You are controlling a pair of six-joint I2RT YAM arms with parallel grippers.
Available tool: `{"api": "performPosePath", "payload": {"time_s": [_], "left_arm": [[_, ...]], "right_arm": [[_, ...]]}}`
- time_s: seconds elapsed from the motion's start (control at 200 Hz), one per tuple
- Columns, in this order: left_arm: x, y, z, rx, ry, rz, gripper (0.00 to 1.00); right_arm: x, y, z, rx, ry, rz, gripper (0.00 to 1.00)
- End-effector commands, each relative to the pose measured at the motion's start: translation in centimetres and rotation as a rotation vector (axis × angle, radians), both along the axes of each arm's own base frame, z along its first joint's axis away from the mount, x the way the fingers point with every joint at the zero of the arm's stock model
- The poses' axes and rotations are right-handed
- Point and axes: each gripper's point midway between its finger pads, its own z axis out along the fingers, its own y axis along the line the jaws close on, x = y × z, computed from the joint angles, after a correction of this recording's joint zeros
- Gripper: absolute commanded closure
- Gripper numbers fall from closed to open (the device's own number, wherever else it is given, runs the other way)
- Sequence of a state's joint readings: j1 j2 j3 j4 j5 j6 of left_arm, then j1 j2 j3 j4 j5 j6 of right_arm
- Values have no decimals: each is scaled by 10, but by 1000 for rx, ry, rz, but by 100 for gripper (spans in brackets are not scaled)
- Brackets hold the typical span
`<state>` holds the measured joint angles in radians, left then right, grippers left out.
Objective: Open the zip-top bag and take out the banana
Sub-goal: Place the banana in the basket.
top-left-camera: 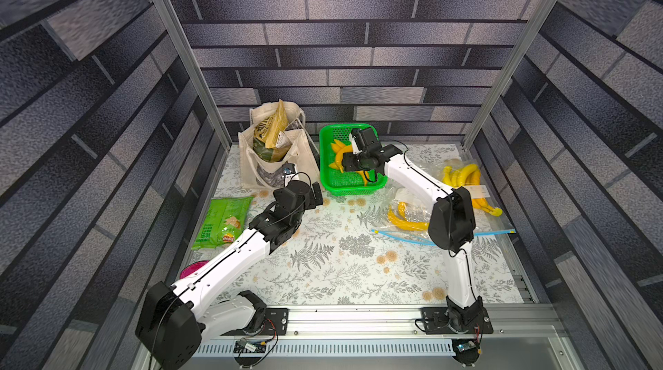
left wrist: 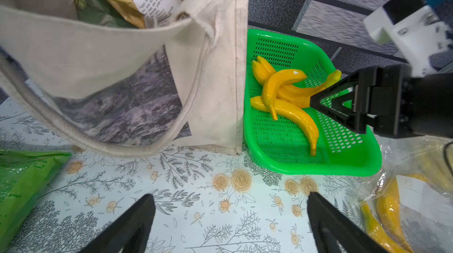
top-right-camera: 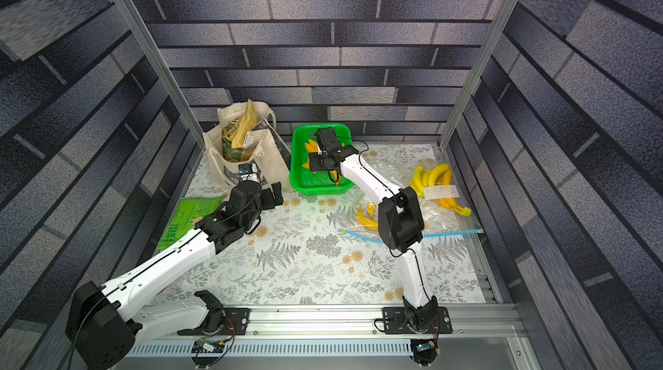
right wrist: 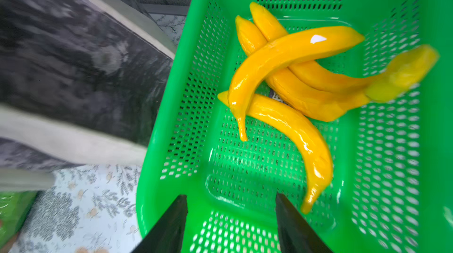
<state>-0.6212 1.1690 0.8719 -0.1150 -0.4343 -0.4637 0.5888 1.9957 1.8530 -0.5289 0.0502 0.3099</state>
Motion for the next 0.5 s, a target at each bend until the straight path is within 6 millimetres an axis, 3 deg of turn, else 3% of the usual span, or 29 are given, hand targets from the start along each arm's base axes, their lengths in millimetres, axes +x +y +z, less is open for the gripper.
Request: {"api": "performPosePath", "payload": {"time_s": [0.0,0.105,0.24,0.275,0.296,0.491], "left_arm": [[8,-26,13,35,-23,-54,2],[11,-60,8,42,-1,-129,3],[16,-107,-10,59,62,-233,4],[15,-120,-15,65,75,-262,4],[16,-127,-18,70,81,-277,4],[16,-178,-63,132,198,-379,5]], "right_arm": [[-29,-24,42,73,-88,-50,39],[-70,-64,34,62,-73,-125,39],[-123,-110,7,58,-26,-214,40],[-136,-119,8,68,-26,-232,40],[-146,-127,-7,53,2,-242,40],[-206,-171,-55,83,102,-357,42]]}}
